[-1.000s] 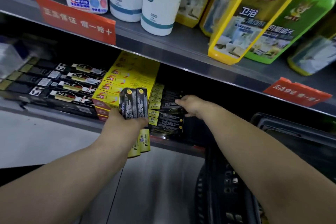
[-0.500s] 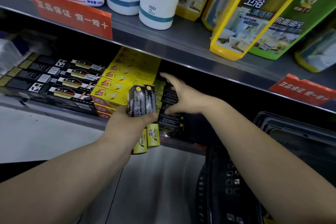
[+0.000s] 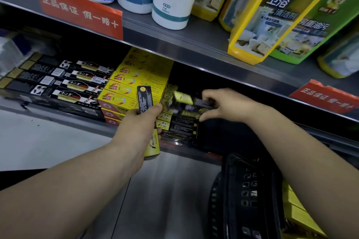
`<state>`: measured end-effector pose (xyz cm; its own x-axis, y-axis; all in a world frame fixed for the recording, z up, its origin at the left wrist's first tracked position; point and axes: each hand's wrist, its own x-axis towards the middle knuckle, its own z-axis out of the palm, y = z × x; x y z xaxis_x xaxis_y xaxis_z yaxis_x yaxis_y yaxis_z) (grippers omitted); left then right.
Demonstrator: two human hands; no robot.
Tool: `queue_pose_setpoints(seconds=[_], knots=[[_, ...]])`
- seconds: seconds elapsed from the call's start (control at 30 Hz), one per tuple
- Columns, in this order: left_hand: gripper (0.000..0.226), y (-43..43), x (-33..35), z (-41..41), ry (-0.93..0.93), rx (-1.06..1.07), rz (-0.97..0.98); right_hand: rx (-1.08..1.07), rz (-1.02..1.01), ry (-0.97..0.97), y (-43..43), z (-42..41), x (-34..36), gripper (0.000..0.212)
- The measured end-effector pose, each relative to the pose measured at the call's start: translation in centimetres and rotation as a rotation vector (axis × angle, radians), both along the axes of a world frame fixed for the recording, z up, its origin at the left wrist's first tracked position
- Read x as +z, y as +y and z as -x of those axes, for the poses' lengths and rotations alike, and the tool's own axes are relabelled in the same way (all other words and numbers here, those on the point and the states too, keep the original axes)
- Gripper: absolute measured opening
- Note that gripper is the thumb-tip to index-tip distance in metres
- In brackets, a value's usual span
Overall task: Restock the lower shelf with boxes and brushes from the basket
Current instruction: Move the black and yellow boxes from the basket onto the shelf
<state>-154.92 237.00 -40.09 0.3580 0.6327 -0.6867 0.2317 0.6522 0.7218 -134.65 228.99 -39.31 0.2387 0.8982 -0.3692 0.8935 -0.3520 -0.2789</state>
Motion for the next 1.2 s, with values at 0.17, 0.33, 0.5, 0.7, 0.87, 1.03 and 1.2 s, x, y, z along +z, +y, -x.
queue_pose_setpoints(seconds=[0.17, 0.33, 0.5, 0.7, 0.87, 1.03, 1.2], knots=[[0.022, 1.1, -0.9, -1.4, 0.093, 0.016, 0.09, -0.166, 0.135, -0.114, 1.6, -3.6, -3.6, 0.035], [0.035, 1.0, -1.1, -1.0, 0.083, -0.004, 0.006, -0.141, 0.305, -0.193, 4.7, -2.8, -7.4, 0.046], [0.04, -0.8, -0.7, 1.1, 0.029, 0.014, -0.101, -0.092, 0.423, -0.056, 5.8, -1.2, -10.2, 0.061], [0.042, -0.5, -0.9, 0.9, 0.011, -0.022, -0.145, -0.106, 0.38, -0.108, 5.6, -0.6, -7.4, 0.06], [0.055, -0.7, -1.0, 0.9, 0.038, -0.071, -0.227, 0.126, -0.098, 0.174, 4.2, 3.4, 0.0, 0.097], [0.039, -0.7, -0.9, 0.7, 0.041, -0.191, -0.299, 0.33, -0.225, 0.072, 1.4, 5.8, 2.0, 0.043], [0.034, -0.6, -1.0, 0.5, 0.007, -0.207, -0.408, 0.03, -0.017, 0.034, 0.1, 1.7, 0.5, 0.034]])
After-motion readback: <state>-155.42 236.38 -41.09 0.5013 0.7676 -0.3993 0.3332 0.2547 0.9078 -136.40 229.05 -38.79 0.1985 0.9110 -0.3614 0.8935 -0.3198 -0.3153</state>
